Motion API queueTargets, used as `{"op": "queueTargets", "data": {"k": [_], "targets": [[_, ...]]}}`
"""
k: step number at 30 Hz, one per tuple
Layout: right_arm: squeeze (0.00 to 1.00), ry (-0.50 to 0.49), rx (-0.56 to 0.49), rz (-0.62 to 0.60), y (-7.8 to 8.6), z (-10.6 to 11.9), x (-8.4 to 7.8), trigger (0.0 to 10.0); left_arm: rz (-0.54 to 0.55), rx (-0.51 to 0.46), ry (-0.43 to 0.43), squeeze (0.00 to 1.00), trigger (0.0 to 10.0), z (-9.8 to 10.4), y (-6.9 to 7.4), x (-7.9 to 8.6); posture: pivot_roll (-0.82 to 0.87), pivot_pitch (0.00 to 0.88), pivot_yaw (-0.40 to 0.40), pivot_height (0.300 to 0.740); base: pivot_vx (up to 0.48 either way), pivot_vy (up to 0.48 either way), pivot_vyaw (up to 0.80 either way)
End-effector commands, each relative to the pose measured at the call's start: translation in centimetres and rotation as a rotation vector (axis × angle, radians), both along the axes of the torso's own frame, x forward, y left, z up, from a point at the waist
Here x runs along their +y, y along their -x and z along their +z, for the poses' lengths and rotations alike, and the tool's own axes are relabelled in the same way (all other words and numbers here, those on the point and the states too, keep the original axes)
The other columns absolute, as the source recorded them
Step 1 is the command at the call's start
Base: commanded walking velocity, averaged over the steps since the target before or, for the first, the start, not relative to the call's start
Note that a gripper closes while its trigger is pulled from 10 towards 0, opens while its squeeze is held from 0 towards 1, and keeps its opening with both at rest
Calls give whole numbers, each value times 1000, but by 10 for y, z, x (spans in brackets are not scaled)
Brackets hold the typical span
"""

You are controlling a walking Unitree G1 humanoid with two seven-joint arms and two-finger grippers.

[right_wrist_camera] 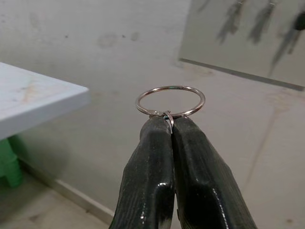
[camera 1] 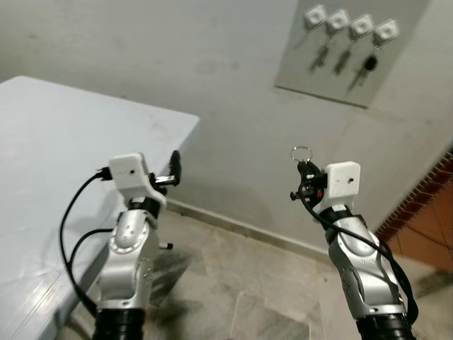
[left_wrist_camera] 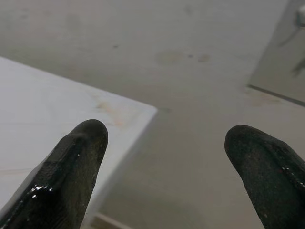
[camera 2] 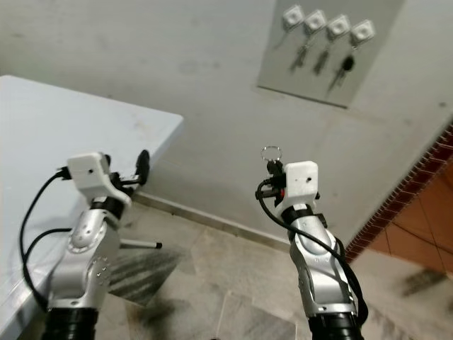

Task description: Hang keys on a hook

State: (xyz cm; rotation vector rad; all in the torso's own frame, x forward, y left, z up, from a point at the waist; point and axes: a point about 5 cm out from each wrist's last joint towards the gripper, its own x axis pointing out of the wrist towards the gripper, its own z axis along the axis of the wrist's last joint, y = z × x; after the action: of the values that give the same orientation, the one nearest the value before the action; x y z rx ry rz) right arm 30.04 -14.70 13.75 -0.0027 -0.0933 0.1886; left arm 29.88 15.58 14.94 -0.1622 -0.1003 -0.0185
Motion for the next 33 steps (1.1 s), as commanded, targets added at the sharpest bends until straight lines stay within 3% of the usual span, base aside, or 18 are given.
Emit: {"op": "queueTargets", "data": {"k": [1, 12, 33], "targets": [[0, 13, -4, -20, 0, 2, -8, 10000, -46, -6, -2, 0, 10000, 3, 1, -10, 15, 0, -73, 740, 0, 0, -744], [0, -13, -33, -4, 1, 6, -6, 10000, -51, 7, 36, 0, 10000, 5, 1, -11, 21, 0, -74, 740, 0, 0, -740], [0, 4, -45, 22, 9, 4, -5, 10000, -67, 38, 48, 0, 10000, 2, 2, -18, 8, 0, -59, 740, 0, 0, 0]]}}
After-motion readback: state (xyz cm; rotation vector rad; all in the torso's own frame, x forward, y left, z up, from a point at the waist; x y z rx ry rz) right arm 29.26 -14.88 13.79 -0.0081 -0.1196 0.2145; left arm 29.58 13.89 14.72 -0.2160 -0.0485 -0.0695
